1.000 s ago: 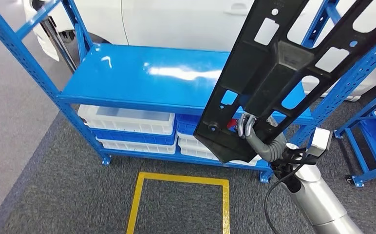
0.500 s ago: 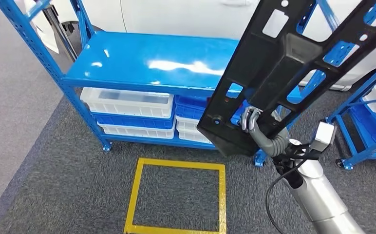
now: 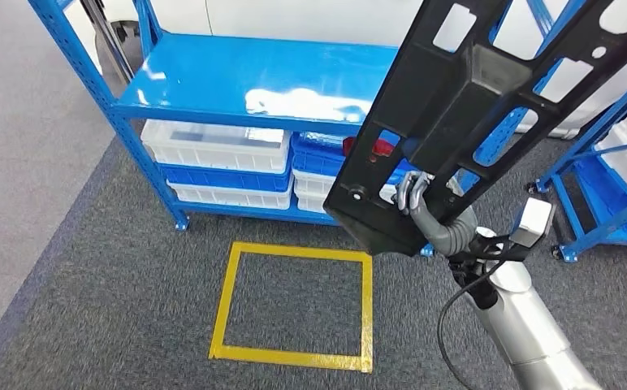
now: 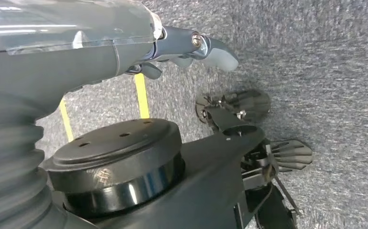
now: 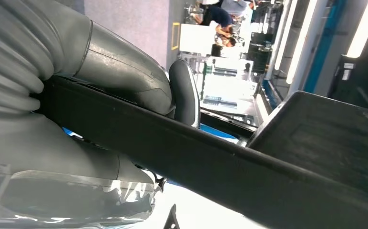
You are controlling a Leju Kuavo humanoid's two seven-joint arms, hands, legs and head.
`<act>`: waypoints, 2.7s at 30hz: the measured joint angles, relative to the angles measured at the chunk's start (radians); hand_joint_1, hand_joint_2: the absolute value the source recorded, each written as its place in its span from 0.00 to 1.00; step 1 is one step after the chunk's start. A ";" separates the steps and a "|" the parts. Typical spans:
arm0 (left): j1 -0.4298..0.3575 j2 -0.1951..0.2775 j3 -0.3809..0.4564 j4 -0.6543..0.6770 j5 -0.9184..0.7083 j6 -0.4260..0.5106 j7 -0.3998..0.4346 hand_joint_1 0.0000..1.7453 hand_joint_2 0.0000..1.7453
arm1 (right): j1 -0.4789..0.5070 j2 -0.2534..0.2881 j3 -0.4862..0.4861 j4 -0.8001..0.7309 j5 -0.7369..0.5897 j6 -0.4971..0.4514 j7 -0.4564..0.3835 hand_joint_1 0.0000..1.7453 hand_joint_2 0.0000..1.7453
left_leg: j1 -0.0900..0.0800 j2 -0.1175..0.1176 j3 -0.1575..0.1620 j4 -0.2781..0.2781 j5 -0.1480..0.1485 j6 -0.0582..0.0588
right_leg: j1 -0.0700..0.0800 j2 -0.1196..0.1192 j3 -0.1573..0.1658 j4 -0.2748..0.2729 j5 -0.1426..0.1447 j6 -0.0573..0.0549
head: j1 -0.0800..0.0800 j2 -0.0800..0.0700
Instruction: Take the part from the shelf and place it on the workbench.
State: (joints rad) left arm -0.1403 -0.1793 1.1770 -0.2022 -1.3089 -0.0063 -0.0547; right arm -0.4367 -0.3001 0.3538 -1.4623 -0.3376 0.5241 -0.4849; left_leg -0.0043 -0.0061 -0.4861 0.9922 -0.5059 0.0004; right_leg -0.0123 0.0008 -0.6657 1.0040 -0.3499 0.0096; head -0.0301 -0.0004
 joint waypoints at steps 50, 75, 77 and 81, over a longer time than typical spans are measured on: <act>0.010 -0.005 -0.028 0.001 -0.030 0.023 -0.032 0.00 1.00 | 0.091 -0.005 -0.065 -0.053 0.047 0.017 0.032 0.98 1.00 | -0.005 -0.063 -0.159 0.093 0.049 -0.005 | -0.005 0.008 0.100 0.000 -0.099 -0.021 | 0.000 0.000; 0.034 0.001 -0.025 0.001 -0.015 0.042 -0.050 0.00 1.00 | 0.064 0.009 -0.035 -0.035 0.046 0.047 0.016 0.98 1.00 | -0.004 -0.098 -0.098 0.018 0.085 0.035 | -0.002 0.054 0.067 0.067 -0.106 0.005 | 0.000 0.000; 0.034 0.001 -0.027 0.001 -0.024 0.041 -0.052 0.00 1.00 | 0.070 0.004 -0.035 -0.038 0.041 0.046 0.013 0.98 1.00 | -0.001 -0.121 -0.107 0.021 0.088 0.023 | -0.001 0.074 0.088 0.017 -0.100 0.002 | 0.000 0.000; 0.038 0.002 -0.031 0.002 -0.039 0.041 -0.043 0.00 1.00 | 0.078 0.000 -0.035 -0.049 0.034 0.045 0.008 0.98 1.00 | -0.003 -0.089 -0.133 0.052 0.066 0.000 | -0.008 0.027 0.094 -0.009 -0.087 -0.012 | 0.000 0.000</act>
State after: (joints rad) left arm -0.1023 -0.1778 1.1459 -0.2007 -1.3483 0.0344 -0.0973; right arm -0.3583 -0.2999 0.3187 -1.5116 -0.3034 0.5694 -0.4767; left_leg -0.0075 -0.0955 -0.6189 1.0444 -0.4400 0.0004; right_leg -0.0201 0.0275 -0.5718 0.9954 -0.4371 -0.0026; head -0.0302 -0.0004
